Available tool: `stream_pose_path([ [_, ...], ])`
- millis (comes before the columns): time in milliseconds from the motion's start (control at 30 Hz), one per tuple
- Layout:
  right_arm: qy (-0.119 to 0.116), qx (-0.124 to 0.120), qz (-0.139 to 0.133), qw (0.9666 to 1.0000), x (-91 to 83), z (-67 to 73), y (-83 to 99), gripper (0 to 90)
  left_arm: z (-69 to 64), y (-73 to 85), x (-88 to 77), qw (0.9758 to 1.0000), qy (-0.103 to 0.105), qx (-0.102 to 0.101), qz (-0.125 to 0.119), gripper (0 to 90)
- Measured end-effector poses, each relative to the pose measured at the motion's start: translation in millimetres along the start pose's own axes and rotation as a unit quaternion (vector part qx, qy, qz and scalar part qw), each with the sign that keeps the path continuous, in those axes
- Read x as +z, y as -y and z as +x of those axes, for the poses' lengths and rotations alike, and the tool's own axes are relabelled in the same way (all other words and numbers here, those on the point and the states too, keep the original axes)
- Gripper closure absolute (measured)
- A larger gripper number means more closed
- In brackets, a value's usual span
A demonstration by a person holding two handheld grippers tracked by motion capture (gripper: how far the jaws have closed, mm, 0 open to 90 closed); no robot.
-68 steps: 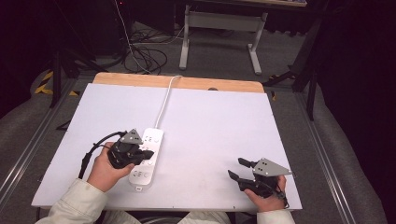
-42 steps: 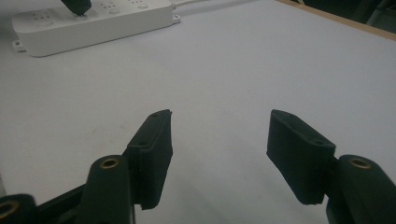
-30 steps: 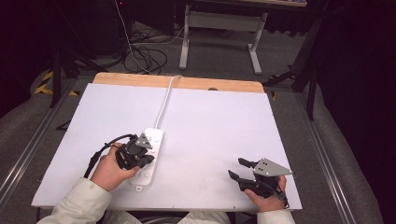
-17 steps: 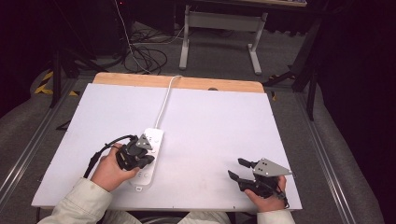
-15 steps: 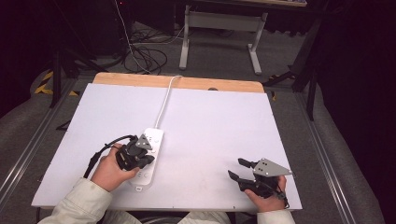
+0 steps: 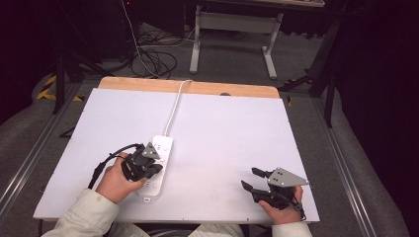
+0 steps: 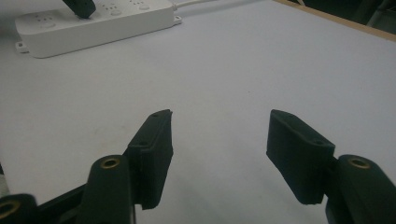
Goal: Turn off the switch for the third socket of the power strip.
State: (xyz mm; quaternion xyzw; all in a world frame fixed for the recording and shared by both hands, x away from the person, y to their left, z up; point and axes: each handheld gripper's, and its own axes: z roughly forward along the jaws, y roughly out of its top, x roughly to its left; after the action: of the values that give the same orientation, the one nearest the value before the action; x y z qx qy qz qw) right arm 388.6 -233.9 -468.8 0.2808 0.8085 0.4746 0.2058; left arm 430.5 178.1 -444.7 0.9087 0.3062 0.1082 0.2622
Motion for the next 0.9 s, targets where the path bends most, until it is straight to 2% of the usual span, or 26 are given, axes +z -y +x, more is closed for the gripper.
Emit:
stream_pose_path([
  [100,0.0,0.0,0.0,1.0,0.2,0.3,0.0,41.1,-3.6,1.2,0.1,0.9999,-0.014,0.008,-0.004,89.8],
  [567,0.0,0.0,0.002,1.0,0.6,0.5,0.0,41.1,-6.6,2.6,0.9,0.9997,-0.022,0.007,-0.01,89.9],
  [633,0.0,0.001,0.002,1.0,0.6,0.5,0.1,41.1,-6.9,2.4,2.0,0.9998,-0.017,0.007,-0.009,89.9],
  [767,-0.001,0.003,0.002,1.0,0.6,0.3,0.4,41.1,-9.0,1.6,2.3,0.9996,-0.026,0.01,-0.006,90.0],
  [900,0.0,0.003,0.003,1.0,0.6,-0.2,0.6,41.1,-7.8,1.8,2.3,0.9997,-0.021,0.007,-0.008,90.0],
])
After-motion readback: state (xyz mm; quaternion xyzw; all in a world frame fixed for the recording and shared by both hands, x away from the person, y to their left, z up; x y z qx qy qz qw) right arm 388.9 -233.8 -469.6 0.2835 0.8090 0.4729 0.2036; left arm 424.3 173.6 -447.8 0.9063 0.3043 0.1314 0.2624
